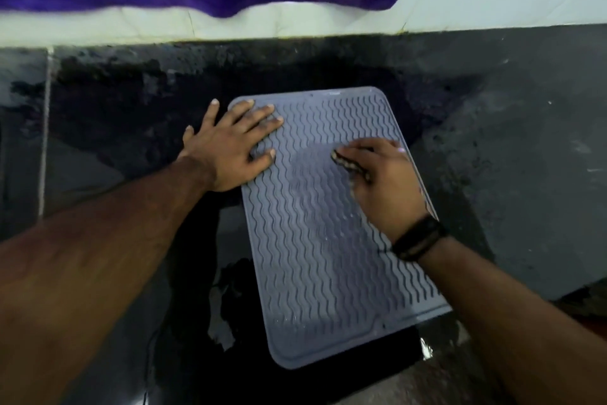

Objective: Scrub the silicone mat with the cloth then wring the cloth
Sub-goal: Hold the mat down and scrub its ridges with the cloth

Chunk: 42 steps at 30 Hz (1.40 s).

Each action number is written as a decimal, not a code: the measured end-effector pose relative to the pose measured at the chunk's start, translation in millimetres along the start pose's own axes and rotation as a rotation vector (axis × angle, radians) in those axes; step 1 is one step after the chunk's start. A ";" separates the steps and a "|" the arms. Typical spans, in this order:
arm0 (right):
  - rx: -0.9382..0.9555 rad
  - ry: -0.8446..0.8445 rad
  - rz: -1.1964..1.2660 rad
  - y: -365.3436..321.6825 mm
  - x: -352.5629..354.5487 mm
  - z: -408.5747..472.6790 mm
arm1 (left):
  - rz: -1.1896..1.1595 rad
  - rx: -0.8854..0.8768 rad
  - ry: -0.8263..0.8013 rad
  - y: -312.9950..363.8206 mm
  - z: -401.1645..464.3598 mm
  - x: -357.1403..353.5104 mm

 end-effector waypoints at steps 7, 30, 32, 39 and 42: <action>-0.008 0.006 -0.147 4.9 -37.7 125.7 | 0.003 0.007 -0.006 1.5 -2.5 1.1; 0.037 -0.009 -0.183 1.9 -49.3 110.5 | -0.005 0.012 -0.025 0.2 -1.5 -1.9; 0.043 0.012 -0.166 3.7 -45.4 101.5 | -0.009 0.017 -0.025 -0.8 -0.9 -2.4; 0.063 0.017 -0.137 -5.5 -48.7 128.7 | 0.000 0.010 -0.025 -0.4 -0.9 -2.5; 0.058 0.012 -0.086 -0.9 -47.4 119.6 | 0.002 0.010 -0.026 0.6 -1.7 -1.3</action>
Point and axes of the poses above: each hand's wrist, its own z-axis towards the middle knuckle, its own x-axis out of the back of the hand, y = z × x, the point moved 10 cm from there along z, towards the middle knuckle, and after that the axes turned 14 degrees about -z, right-handed, at the moved point
